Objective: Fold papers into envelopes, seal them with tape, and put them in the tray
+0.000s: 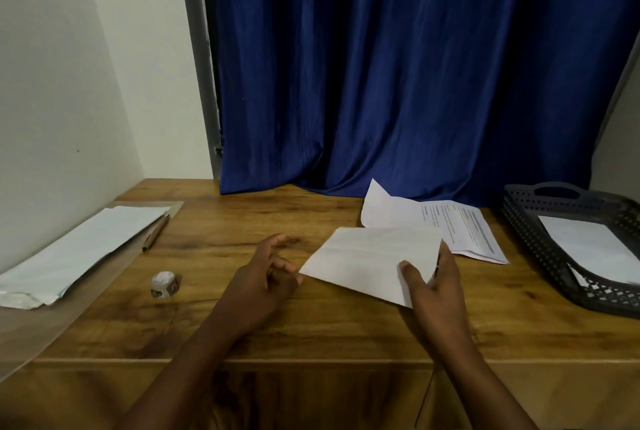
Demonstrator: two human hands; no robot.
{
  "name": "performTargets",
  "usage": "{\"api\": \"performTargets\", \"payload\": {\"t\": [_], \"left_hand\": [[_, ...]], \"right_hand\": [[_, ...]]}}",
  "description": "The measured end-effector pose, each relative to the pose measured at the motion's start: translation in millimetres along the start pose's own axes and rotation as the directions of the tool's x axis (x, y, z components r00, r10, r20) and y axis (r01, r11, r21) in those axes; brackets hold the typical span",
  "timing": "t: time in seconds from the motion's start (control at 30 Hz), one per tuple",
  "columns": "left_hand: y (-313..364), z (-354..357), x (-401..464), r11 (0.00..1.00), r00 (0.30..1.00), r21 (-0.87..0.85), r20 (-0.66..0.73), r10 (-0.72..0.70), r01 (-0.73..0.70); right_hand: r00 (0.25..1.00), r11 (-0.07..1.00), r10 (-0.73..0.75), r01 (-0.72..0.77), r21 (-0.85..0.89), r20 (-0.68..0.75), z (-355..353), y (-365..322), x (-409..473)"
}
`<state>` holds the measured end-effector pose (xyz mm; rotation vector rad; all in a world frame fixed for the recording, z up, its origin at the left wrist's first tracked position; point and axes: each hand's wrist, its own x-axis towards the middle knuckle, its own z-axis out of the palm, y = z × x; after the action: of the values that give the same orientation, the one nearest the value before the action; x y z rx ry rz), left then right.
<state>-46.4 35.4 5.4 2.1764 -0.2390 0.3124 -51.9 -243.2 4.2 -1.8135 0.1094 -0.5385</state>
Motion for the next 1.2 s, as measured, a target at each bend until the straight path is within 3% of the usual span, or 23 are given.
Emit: {"api": "performTargets", "payload": {"t": [0.1,0.2,0.3,0.43,0.57,0.67,0.8,0.87,0.93,1.07,1.2], "left_hand": [[1,0,-1,0.983,0.998,0.170,0.012,0.064,-0.065],[5,3,-5,0.870,0.956,0.408,0.207,0.209,-0.278],[8,5,-5,0.811,0.916,0.458,0.336,0.221,-0.364],[10,4,-5,0.809,0.896,0.474,0.422,0.138,-0.348],[11,3,-7,0.814,0.912,0.490,0.395,0.112,-0.312],[11,3,-13,0.823,0.932,0.455,0.279,0.231,-0.340],[14,3,-19,0.839,0.938,0.421,0.136,0.318,-0.345],[15,3,-18,0.828,0.942,0.449,0.132,0.309,-0.335],[14,5,-16,0.805,0.939,0.486,0.221,0.263,-0.340],[12,11,-11,0.764,0.906,0.547,0.408,0.114,-0.342],[14,10,-10,0.710,0.878,0.616,0.478,0.008,-0.342]], "right_hand": [[0.998,0.999,0.020,-0.023,-0.032,-0.062,-4,-3,-1],[0.999,0.998,0.017,-0.019,-0.055,-0.035,-4,-2,-4],[1.000,0.986,0.008,-0.003,-0.164,0.029,-1,-1,-7],[0.993,0.952,-0.071,0.097,-0.291,0.097,3,2,-6],[1.000,0.981,0.012,-0.015,-0.194,-0.013,1,-3,-6],[0.995,0.971,-0.101,0.094,-0.219,-0.021,-2,-6,-11],[0.961,0.896,-0.258,0.278,-0.346,0.103,2,-11,-15],[0.943,0.865,-0.275,0.328,-0.379,0.188,8,-16,-15],[0.896,0.818,-0.292,0.415,-0.399,0.334,16,-24,-15],[0.713,0.605,-0.210,0.632,-0.484,0.669,40,-33,-17],[0.639,0.519,-0.033,0.668,-0.533,0.769,59,-26,-18]]}}
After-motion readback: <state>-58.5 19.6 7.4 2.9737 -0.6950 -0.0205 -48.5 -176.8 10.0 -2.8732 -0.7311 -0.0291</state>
